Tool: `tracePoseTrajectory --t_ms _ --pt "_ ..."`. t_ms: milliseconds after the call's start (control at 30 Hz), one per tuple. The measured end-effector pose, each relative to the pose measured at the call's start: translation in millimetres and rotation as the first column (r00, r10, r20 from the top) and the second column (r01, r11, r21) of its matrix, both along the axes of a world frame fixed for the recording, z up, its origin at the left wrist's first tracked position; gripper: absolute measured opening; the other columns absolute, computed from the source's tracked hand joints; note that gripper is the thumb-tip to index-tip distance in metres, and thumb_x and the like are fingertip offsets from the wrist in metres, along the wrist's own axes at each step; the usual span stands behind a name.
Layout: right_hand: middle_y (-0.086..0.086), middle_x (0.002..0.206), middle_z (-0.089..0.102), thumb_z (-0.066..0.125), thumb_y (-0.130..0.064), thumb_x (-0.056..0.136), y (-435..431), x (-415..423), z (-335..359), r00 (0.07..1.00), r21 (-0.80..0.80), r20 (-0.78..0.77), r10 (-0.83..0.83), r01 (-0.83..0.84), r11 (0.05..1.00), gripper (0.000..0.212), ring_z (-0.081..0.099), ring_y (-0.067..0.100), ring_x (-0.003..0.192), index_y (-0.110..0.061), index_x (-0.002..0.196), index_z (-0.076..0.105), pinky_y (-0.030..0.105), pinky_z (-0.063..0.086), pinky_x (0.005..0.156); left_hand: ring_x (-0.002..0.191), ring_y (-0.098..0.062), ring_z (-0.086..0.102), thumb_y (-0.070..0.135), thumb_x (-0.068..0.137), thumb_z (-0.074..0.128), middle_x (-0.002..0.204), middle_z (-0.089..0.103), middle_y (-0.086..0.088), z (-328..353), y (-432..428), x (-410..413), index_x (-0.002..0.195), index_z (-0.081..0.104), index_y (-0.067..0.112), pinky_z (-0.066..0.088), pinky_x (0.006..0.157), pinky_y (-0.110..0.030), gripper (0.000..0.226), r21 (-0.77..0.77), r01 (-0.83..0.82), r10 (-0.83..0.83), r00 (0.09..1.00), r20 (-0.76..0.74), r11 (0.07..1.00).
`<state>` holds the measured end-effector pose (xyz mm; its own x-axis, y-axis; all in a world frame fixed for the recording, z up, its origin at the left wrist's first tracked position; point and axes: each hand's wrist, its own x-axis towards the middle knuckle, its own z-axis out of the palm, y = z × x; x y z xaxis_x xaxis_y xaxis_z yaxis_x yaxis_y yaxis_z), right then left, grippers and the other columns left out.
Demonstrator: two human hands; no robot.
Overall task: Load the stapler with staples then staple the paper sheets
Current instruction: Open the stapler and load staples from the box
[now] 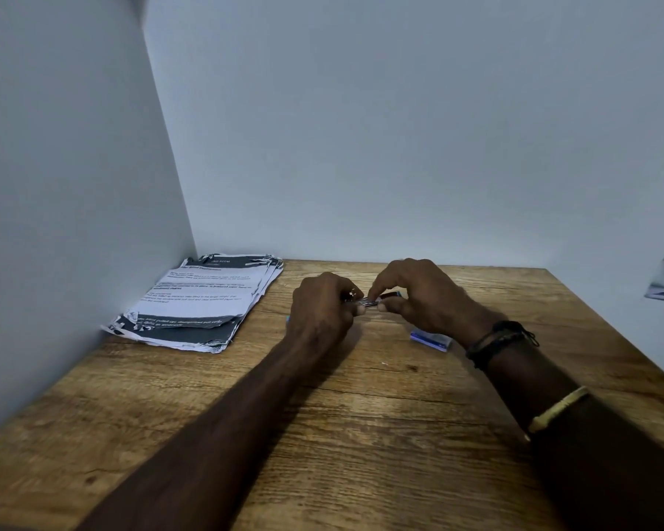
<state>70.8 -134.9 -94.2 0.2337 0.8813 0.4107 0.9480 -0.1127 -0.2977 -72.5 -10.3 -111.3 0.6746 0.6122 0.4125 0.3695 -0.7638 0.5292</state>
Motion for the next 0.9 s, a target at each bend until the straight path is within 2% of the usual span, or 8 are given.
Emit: tracePoseTrajectory --t_ms 133,233,300,400,533,667,800,900 --pt "-0.003 0.104 0.075 0.081 -0.018 0.086 -4 8 1 0.998 0.037 -0.060 -0.036 0.038 0.999 0.017 0.066 0.014 0.098 -0.026 0.101 0.082 0.037 0.054 0.088 0.091 -0.016 0.071 0.028 0.077 0.084 0.095 0.080 0.001 0 5 0 0.099 0.081 0.026 0.045 0.074 -0.023 0.022 -0.039 -0.002 0.004 0.999 0.048 0.999" --pt "-0.002 0.097 0.078 0.083 -0.014 0.085 -5 12 2 0.989 0.059 -0.138 -0.045 0.053 0.997 0.016 0.065 0.001 0.082 -0.022 0.099 0.083 0.010 0.046 0.075 0.087 -0.014 0.070 0.029 0.077 0.084 0.091 0.079 0.003 0 7 -1 0.097 0.081 0.026 0.038 0.070 -0.021 0.021 -0.059 0.001 0.004 0.997 0.077 0.998" --pt "-0.002 0.090 0.079 0.083 -0.013 0.085 -5 14 2 0.983 0.068 -0.175 -0.052 0.065 0.996 0.014 0.064 -0.005 0.075 -0.020 0.097 0.084 0.002 0.042 0.067 0.086 -0.014 0.070 0.030 0.078 0.083 0.090 0.079 0.004 -1 8 -1 0.097 0.081 0.026 0.036 0.069 -0.021 0.020 -0.058 0.017 -0.012 0.996 0.085 0.998" --pt "-0.003 0.085 0.079 0.082 -0.013 0.085 -8 16 3 0.976 0.097 -0.211 -0.062 0.084 0.992 0.013 0.066 0.001 0.074 -0.019 0.095 0.084 0.005 0.042 0.064 0.095 -0.016 0.069 0.030 0.084 0.077 0.099 0.078 0.003 -2 8 -1 0.105 0.079 0.027 0.041 0.074 -0.023 0.021 -0.027 0.047 -0.044 0.995 0.094 0.999" --pt "-0.003 0.075 0.076 0.082 -0.011 0.084 -6 17 3 0.967 0.133 -0.250 -0.038 0.074 0.988 0.011 0.059 0.002 0.062 -0.019 0.091 0.084 0.009 0.040 0.059 0.115 -0.021 0.065 0.029 0.098 0.062 0.120 0.074 -0.001 -4 4 0 0.134 0.065 0.024 0.046 0.092 -0.030 0.037 0.037 0.111 -0.114 0.990 0.083 0.993" --pt "-0.015 0.072 0.072 0.082 -0.009 0.084 -5 16 1 0.967 0.112 -0.254 -0.037 0.067 0.991 0.011 0.063 -0.006 0.066 -0.018 0.090 0.084 0.006 0.041 0.063 0.117 -0.027 0.063 0.030 0.102 0.054 0.122 0.073 -0.007 -6 4 2 0.145 0.054 0.022 0.043 0.088 -0.031 0.043 0.082 0.166 -0.166 0.986 -0.009 0.983" --pt "-0.019 0.070 0.068 0.080 -0.006 0.085 -5 15 -1 0.965 0.087 -0.259 -0.034 0.058 0.994 0.010 0.061 -0.014 0.065 -0.015 0.090 0.083 0.002 0.042 0.063 0.119 -0.028 0.061 0.023 0.101 0.054 0.127 0.070 -0.006 -5 6 0 0.147 0.051 0.023 0.043 0.087 -0.031 0.046 0.139 0.177 -0.165 0.982 -0.092 0.974" --pt "-0.016 0.073 0.071 0.079 -0.008 0.086 -5 15 -1 0.964 0.097 -0.263 -0.033 0.060 0.993 0.010 0.063 -0.011 0.068 -0.017 0.090 0.083 0.003 0.042 0.062 0.102 -0.024 0.070 0.023 0.096 0.064 0.106 0.078 -0.004 -4 5 -2 0.125 0.068 0.021 0.050 0.085 -0.031 0.029 0.063 0.144 -0.148 0.987 0.058 0.988"
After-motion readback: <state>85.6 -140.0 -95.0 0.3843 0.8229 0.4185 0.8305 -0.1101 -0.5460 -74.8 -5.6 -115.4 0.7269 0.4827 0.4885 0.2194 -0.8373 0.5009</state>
